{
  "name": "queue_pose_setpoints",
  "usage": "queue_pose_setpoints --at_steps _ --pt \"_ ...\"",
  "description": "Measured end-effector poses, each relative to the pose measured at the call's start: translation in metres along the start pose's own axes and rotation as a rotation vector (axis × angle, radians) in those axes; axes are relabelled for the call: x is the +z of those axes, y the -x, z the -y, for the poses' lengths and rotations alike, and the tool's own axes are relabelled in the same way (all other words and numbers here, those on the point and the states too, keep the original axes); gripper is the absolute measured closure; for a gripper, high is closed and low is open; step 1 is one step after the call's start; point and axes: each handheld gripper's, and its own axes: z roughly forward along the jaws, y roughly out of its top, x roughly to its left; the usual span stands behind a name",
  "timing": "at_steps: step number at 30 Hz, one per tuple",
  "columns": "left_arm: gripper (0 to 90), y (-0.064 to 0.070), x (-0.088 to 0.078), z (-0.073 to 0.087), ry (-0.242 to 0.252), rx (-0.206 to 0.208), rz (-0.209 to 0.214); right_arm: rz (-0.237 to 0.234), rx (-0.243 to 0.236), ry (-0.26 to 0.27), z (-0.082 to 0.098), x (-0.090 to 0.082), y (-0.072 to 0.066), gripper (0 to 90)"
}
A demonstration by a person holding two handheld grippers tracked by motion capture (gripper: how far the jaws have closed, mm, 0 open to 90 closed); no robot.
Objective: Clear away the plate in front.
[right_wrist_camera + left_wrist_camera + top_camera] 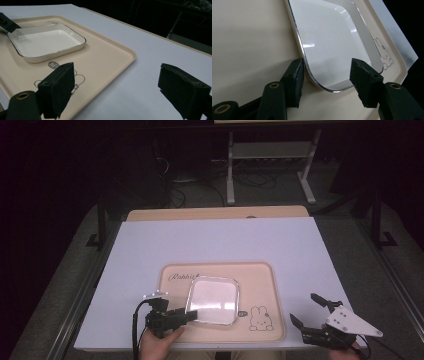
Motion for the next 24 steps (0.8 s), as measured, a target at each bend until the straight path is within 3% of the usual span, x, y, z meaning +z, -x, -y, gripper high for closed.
queue_pose_setpoints --at_steps 24 --pt "43.7 0.0105 0.0062 0.0045 -0.017 0.03 0.026 -0.003 0.001 -0.005 0.0004 0.0012 0.0005 12.9"
